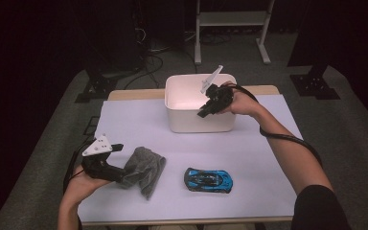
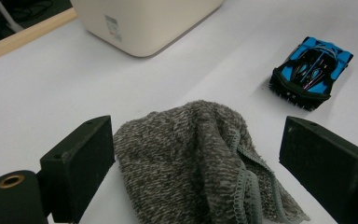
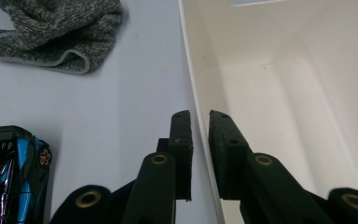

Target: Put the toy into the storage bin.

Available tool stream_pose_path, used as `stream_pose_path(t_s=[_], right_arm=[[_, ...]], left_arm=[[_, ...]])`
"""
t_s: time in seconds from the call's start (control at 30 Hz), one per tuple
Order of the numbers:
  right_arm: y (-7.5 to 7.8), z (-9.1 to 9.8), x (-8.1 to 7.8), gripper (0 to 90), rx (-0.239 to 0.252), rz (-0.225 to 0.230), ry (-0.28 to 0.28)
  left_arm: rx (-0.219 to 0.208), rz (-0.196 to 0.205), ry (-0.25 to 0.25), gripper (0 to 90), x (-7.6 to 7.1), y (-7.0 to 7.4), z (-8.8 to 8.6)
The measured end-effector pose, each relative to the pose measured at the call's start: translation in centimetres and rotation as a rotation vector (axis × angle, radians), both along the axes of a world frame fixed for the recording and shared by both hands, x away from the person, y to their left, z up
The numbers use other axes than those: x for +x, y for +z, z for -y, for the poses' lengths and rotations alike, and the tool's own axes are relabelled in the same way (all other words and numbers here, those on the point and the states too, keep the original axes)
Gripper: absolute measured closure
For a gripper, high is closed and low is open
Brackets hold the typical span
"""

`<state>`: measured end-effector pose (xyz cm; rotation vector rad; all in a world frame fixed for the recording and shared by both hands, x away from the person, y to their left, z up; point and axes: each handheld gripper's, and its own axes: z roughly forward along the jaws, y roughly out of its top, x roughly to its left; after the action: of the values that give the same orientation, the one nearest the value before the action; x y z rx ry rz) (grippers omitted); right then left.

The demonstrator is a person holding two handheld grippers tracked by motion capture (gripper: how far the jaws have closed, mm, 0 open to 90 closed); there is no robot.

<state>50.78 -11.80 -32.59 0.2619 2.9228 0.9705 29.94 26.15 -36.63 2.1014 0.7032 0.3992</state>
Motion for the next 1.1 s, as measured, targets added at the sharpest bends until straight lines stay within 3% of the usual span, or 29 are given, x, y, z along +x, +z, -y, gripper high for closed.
stream_pose_path(t_s=[0.3, 0.57, 1.1], right_arm=[[0.1, -0.1, 0.0, 83.9, -0.006, -0.030, -0.006], [0.2, -0.3, -0.9, 85.9, -0.015, -0.027, 0.019], [0.0, 0.7, -6.6, 86.2, 0.002, -0.021, 0.042]], left_arm=[[0.002, -0.013, 0.004, 9.2, 0.1, -0.3, 0.0], [-0.005, -0.014, 0.001, 9.1, 0.0, -0.3, -0.1], [0.002, -0.017, -0.030, 9.1, -0.1, -0.4, 0.9]])
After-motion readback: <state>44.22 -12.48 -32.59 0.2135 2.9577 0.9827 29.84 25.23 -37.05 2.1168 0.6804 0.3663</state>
